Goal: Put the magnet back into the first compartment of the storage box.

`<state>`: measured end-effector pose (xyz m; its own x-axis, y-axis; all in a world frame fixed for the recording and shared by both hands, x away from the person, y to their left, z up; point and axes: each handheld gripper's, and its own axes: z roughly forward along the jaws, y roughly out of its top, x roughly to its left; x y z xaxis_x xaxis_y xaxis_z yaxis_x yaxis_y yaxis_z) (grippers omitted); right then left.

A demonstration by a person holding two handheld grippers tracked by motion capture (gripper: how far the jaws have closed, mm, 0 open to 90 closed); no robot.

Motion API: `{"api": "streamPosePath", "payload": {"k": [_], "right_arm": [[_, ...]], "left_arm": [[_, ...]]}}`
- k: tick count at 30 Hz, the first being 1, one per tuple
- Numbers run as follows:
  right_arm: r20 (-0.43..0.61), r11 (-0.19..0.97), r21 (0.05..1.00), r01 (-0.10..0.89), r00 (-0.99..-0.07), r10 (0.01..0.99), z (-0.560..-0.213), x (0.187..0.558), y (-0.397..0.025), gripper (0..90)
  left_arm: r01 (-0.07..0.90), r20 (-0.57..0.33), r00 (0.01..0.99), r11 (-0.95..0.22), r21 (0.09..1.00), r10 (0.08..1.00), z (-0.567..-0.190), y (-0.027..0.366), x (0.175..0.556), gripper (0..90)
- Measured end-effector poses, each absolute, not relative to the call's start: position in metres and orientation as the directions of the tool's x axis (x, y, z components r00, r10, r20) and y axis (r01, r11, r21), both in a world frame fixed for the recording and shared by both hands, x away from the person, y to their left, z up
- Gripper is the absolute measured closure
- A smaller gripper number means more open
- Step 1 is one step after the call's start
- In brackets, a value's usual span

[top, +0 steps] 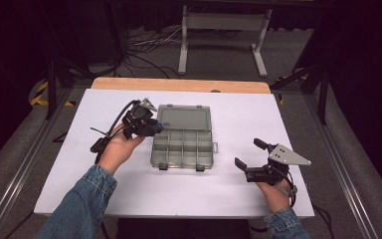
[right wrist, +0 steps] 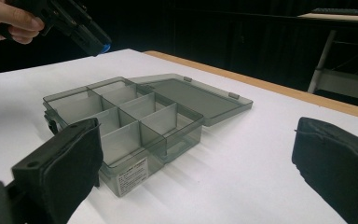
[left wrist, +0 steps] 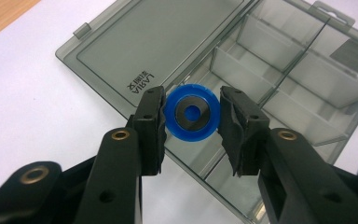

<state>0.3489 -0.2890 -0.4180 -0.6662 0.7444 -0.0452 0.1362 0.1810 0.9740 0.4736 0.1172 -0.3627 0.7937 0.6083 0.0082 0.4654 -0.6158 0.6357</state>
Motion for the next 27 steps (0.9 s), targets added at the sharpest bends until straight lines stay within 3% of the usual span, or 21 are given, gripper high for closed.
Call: {"api": "streamPosePath", "payload": {"k": [27], "right_arm": [[-0.049,0.188,0.972,0.137,-0.669,0.742,-0.418,0.349,-0.289,2.5]], "left_arm": [[0.51,-0.041,0.795,-0.629,0.587,0.606,-0.402,0.113,0.487,62.0]]}}
